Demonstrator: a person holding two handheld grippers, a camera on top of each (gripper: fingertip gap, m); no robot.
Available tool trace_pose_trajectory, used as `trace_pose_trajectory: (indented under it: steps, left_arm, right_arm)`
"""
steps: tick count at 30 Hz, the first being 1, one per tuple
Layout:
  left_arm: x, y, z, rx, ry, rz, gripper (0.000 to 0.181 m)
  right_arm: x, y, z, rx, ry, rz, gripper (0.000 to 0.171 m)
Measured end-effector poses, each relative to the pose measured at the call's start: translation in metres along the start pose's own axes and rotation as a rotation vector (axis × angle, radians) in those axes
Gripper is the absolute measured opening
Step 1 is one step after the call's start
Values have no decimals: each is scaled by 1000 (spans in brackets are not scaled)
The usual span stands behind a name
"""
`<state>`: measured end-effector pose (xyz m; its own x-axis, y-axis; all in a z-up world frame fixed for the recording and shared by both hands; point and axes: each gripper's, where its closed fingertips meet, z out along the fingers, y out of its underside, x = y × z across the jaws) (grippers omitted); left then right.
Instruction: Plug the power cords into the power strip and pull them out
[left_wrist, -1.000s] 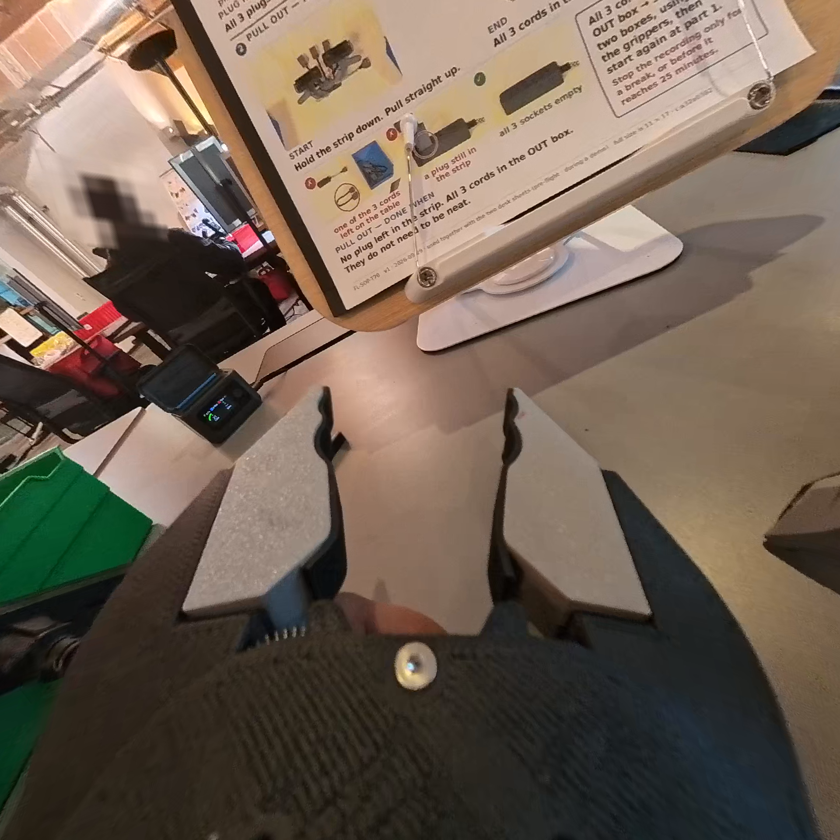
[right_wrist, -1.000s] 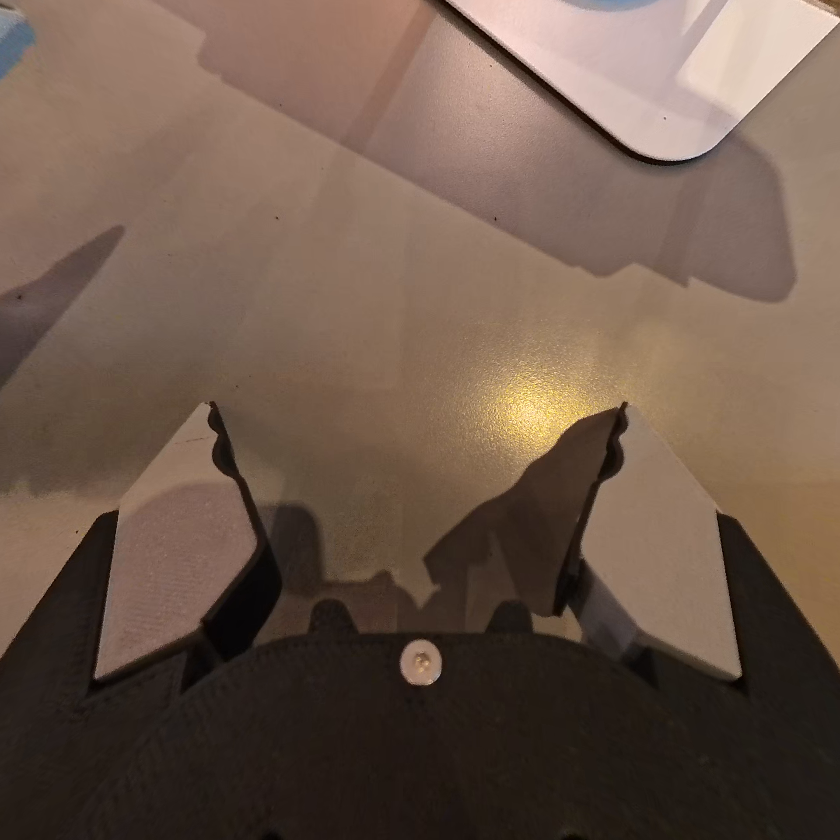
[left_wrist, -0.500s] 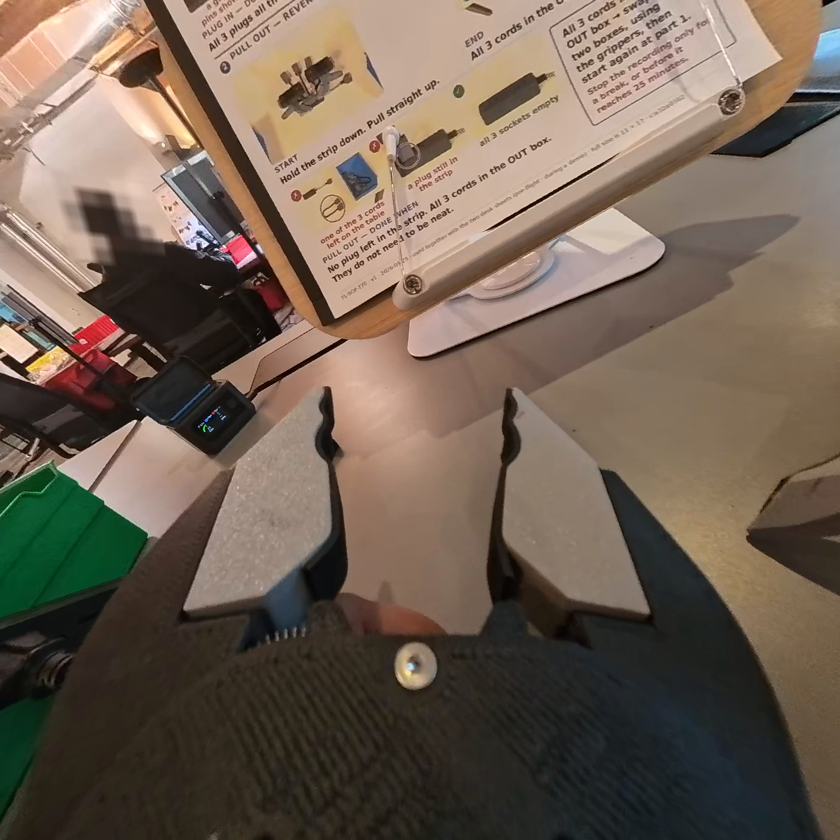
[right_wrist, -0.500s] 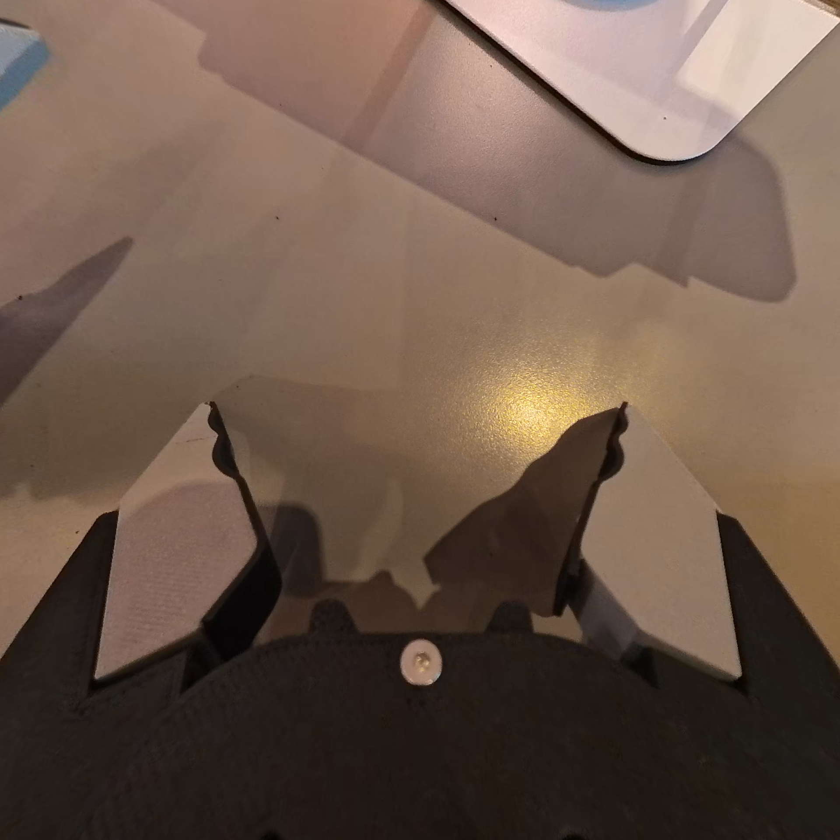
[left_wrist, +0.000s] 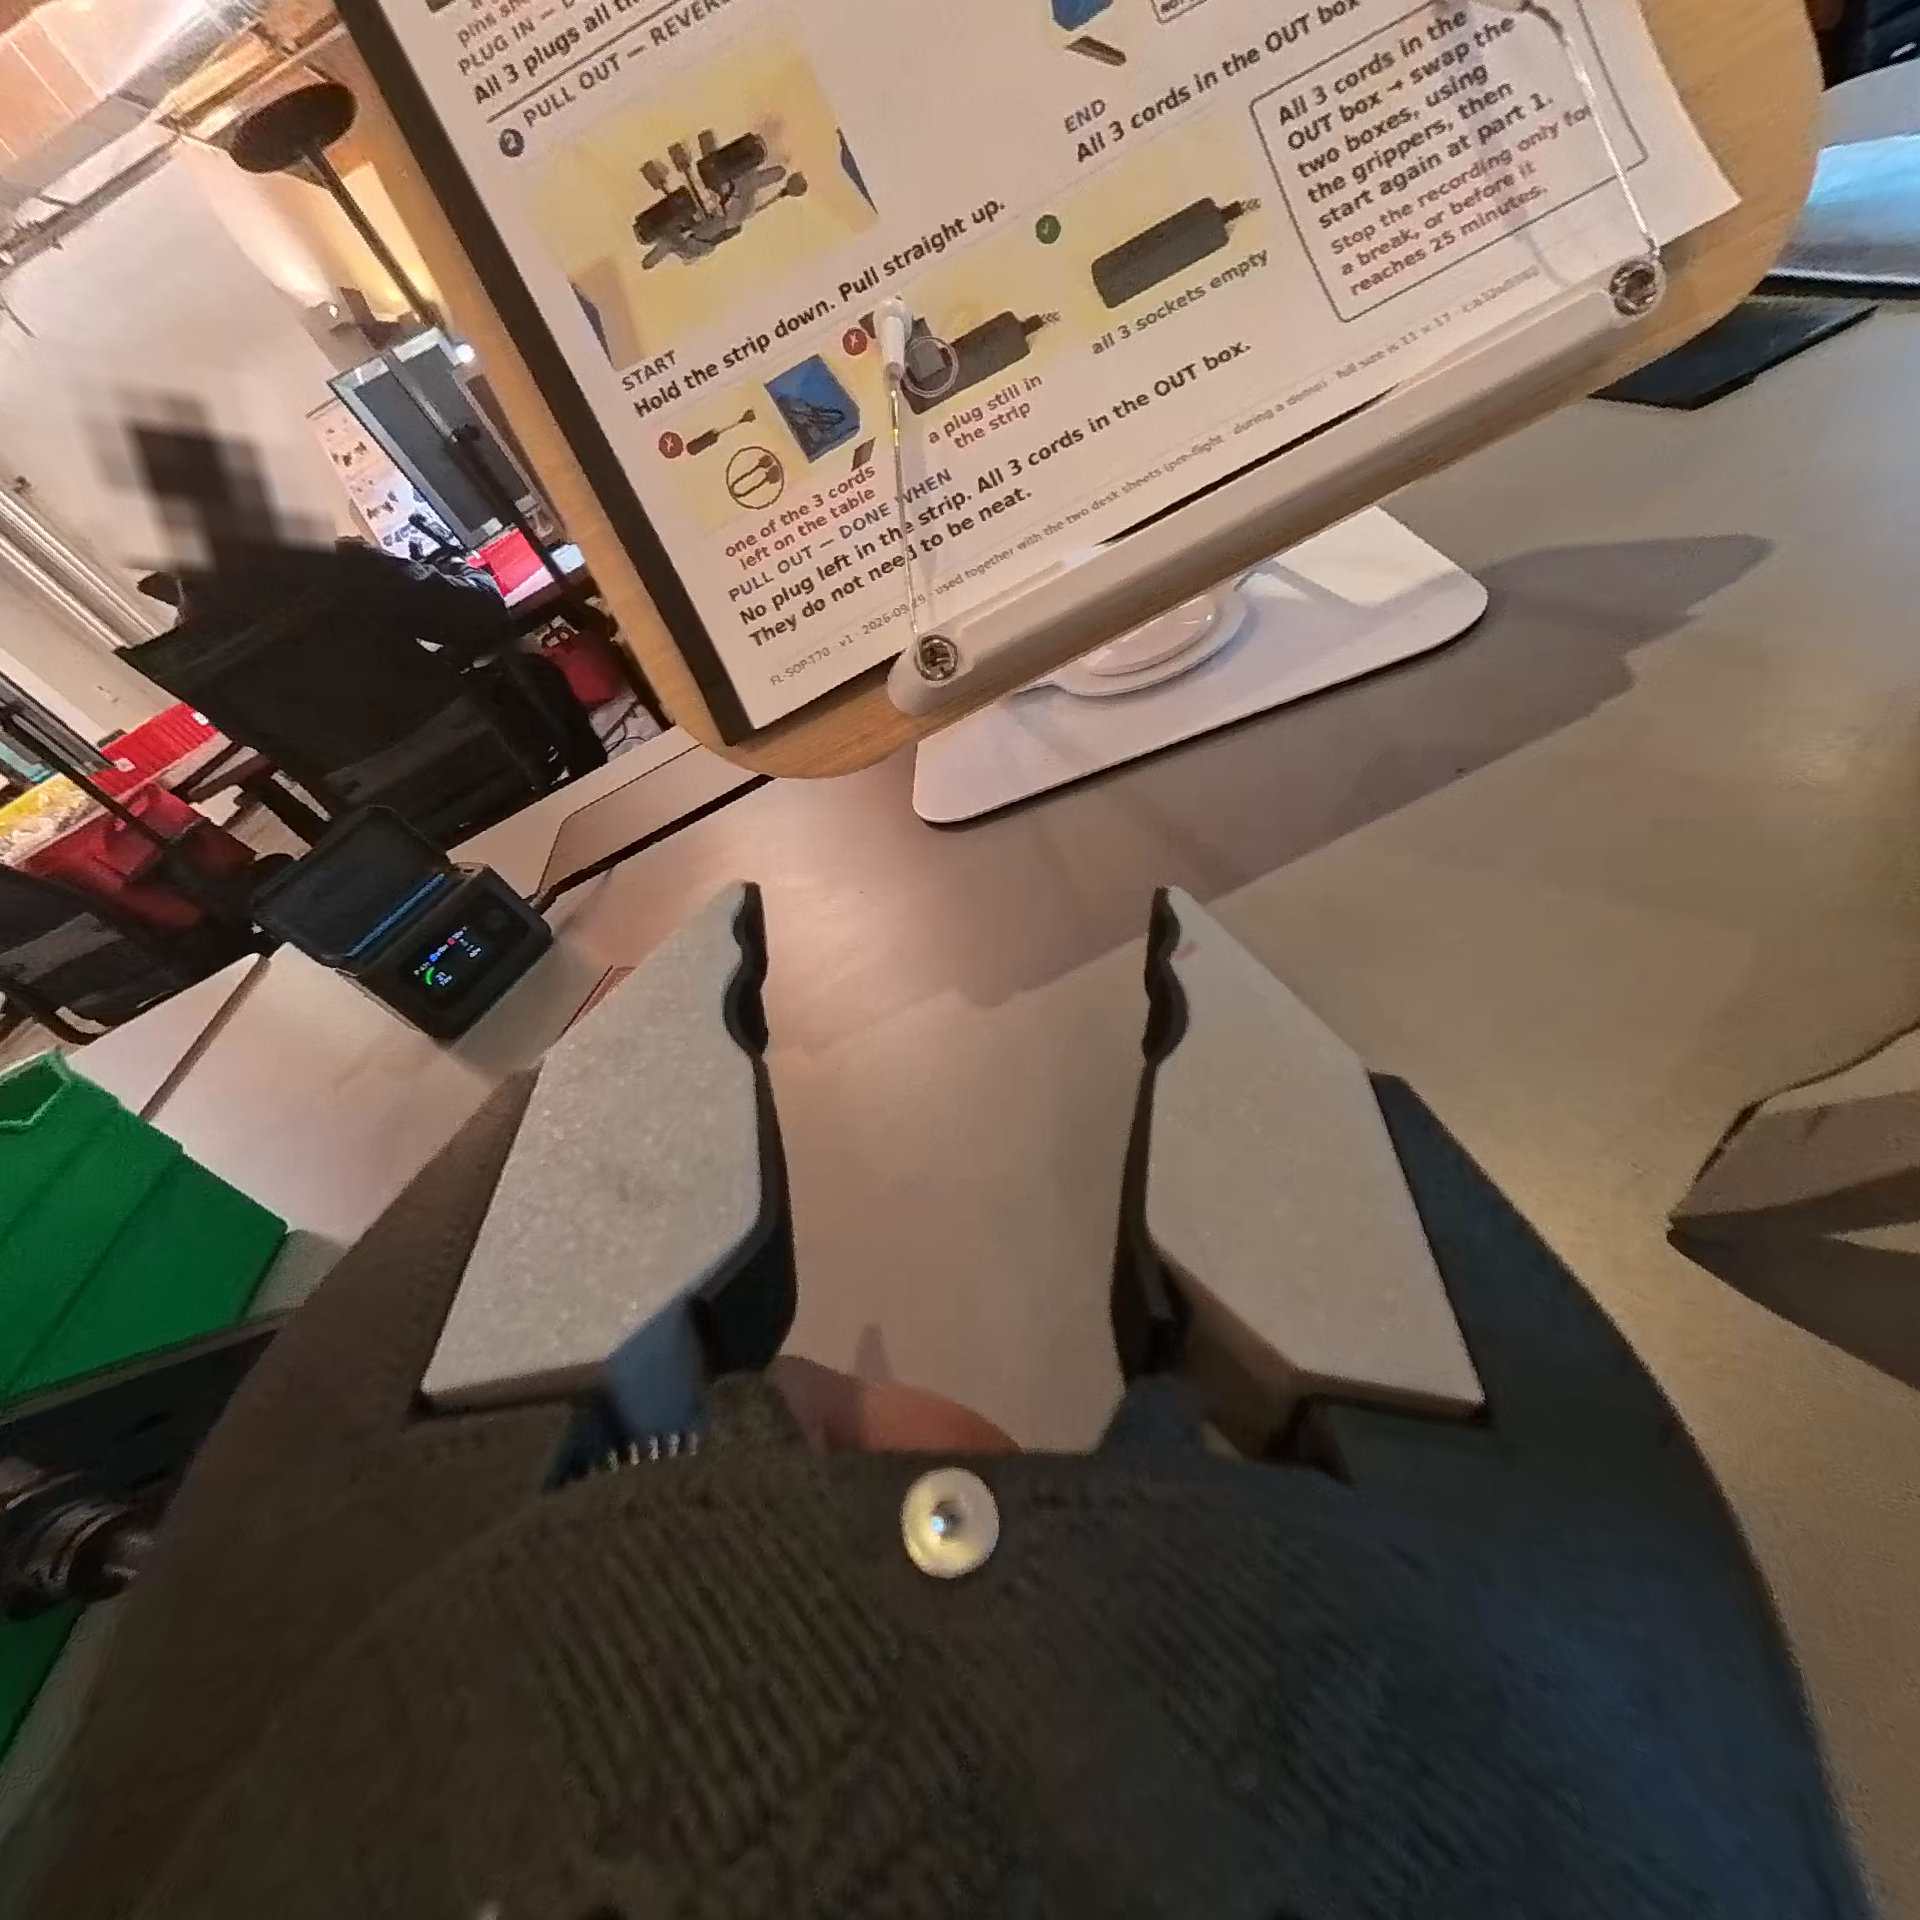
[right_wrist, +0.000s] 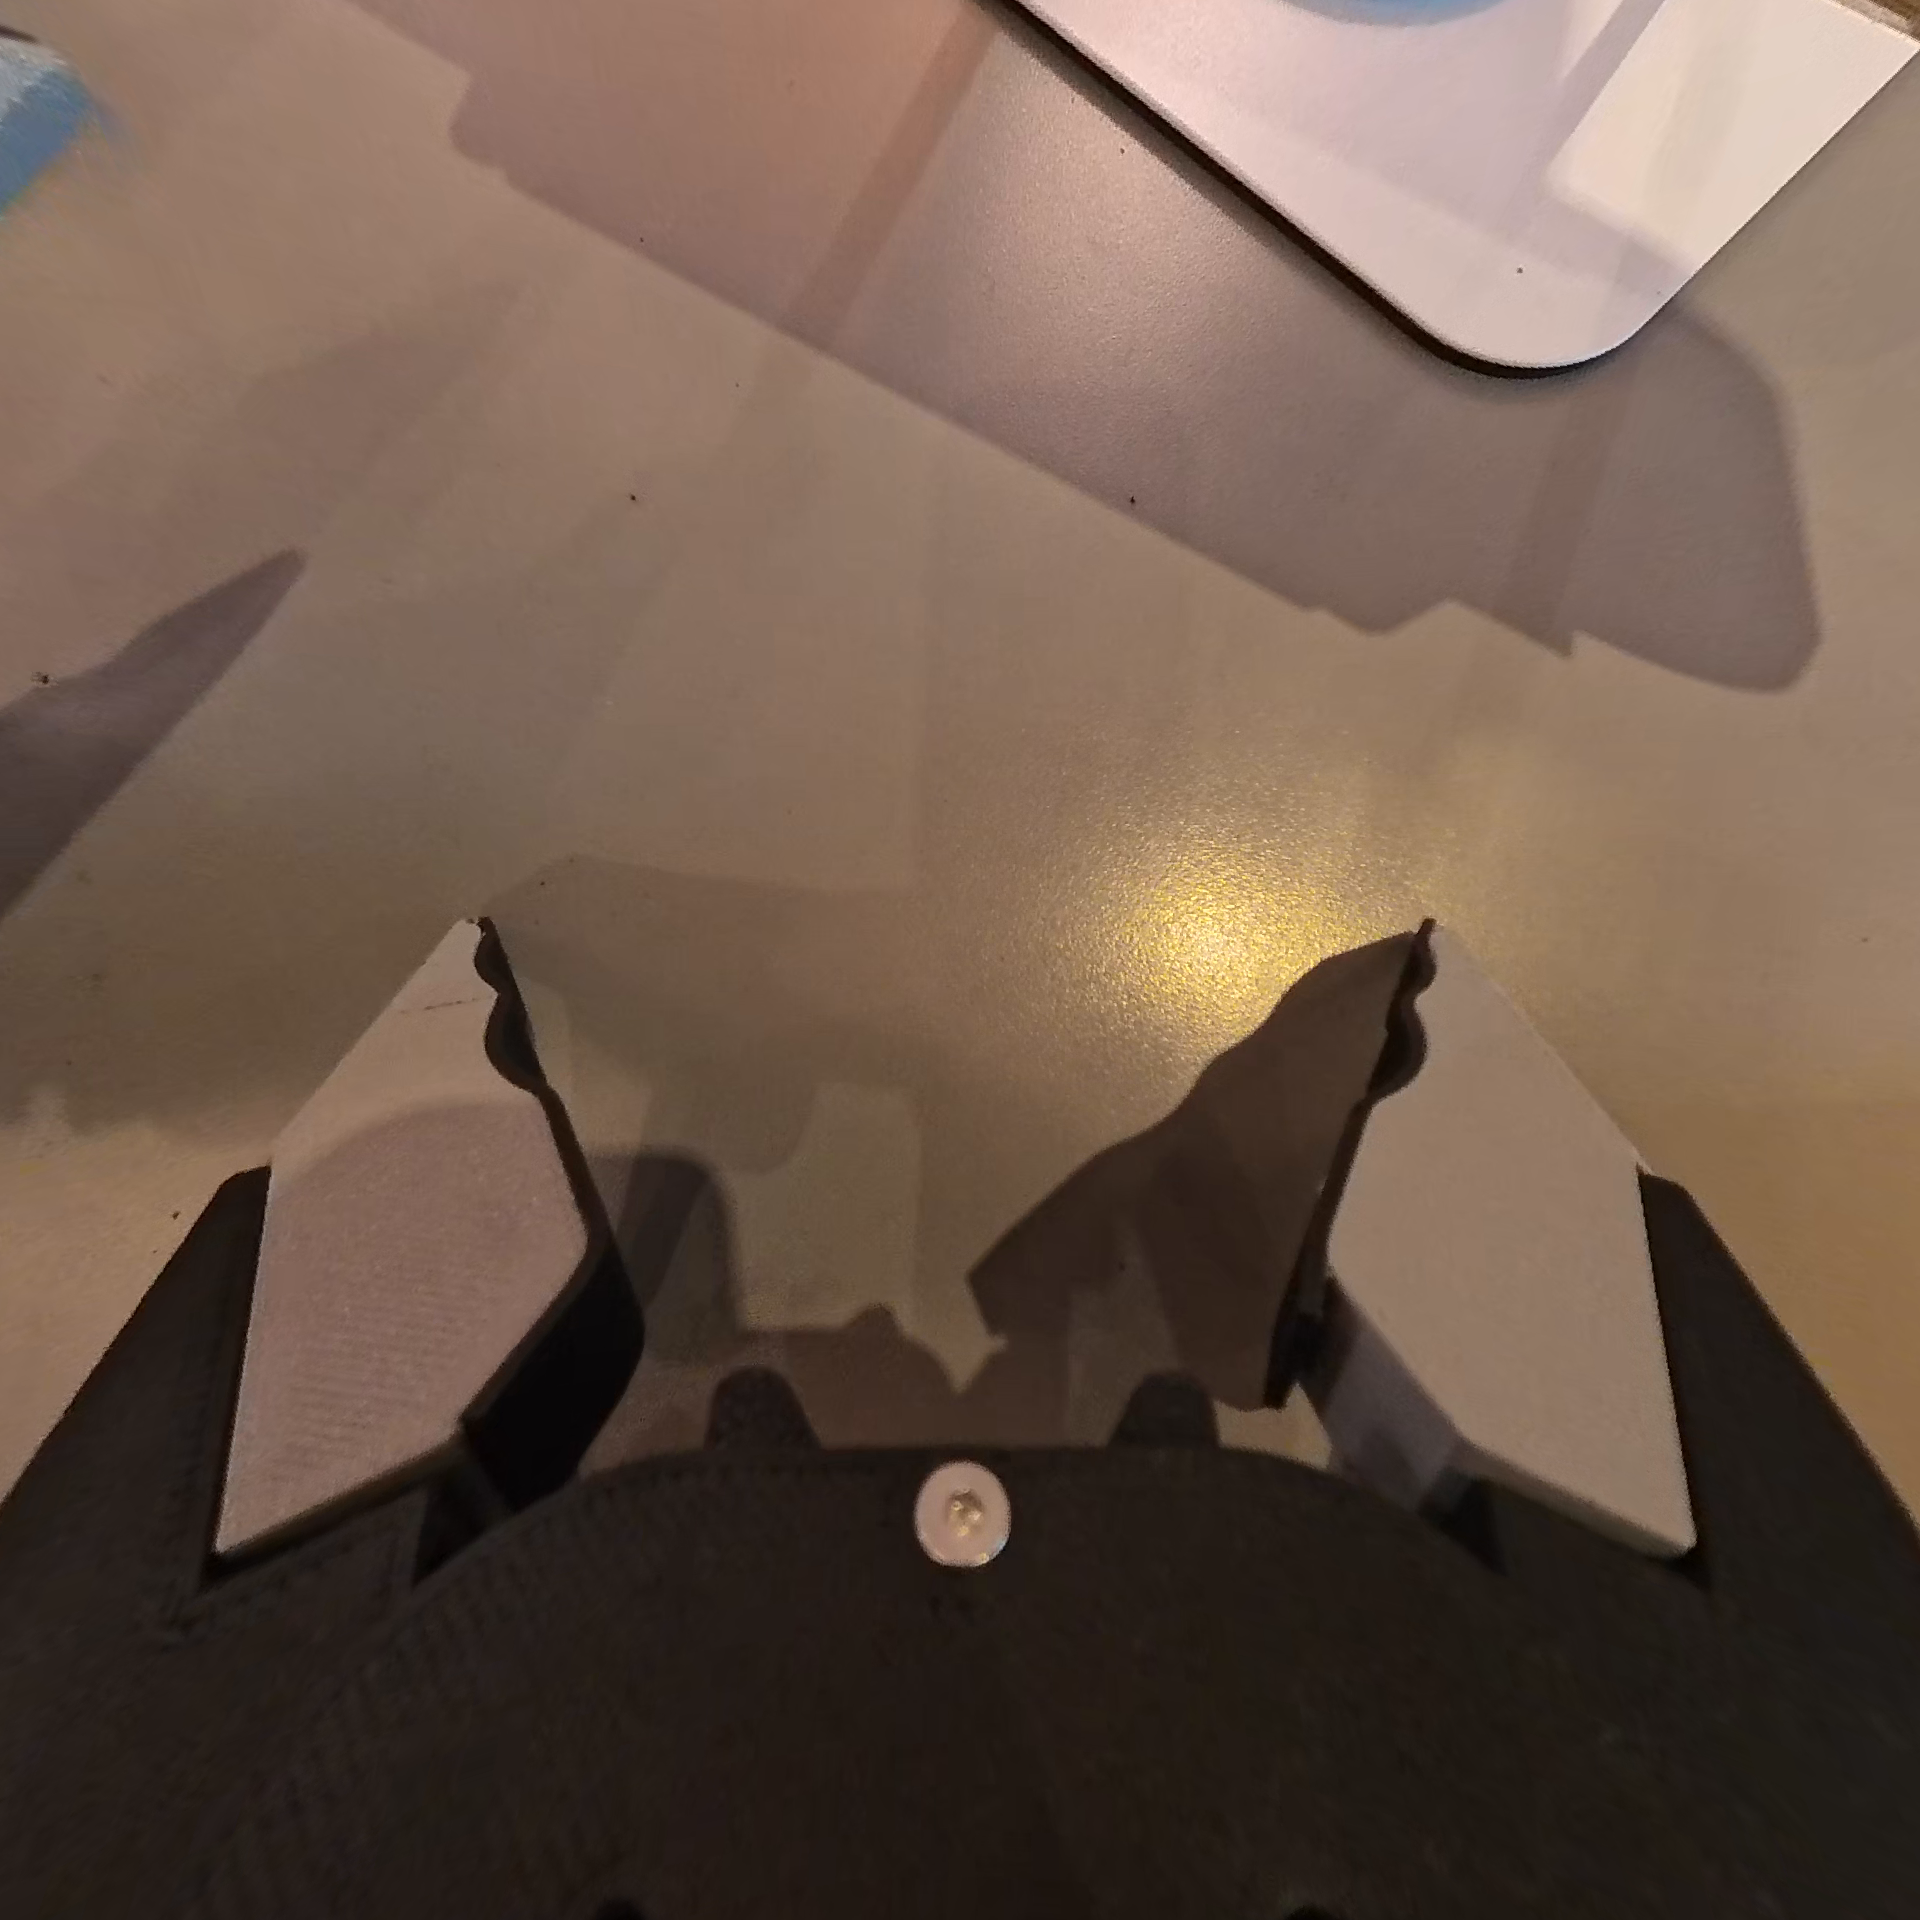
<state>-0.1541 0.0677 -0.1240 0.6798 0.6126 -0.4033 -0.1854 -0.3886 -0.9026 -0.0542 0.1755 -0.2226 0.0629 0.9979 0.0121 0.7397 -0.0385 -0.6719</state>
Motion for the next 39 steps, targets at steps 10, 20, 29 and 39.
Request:
trace_pose_trajectory:
  steps: [10, 20, 29, 39]
  left_arm:
    - [-6, 1, 1, 1, 11, -69, 69]
    - [-4, 2, 5, -15, 63, -152, 68]
    - [21, -8, -2, 30, 213, -155, 83]
    - [44, -28, -74, 123, 653, -128, 73]
  right_arm:
    - [0, -2, 1, -1, -21, -23, 158]
    - [9, -52, 12, 105, 26, -81, 118]
    - [-24, -92, 22, 290, -166, -130, 93]
    - [-23, -91, 17, 315, -139, -214, 74]
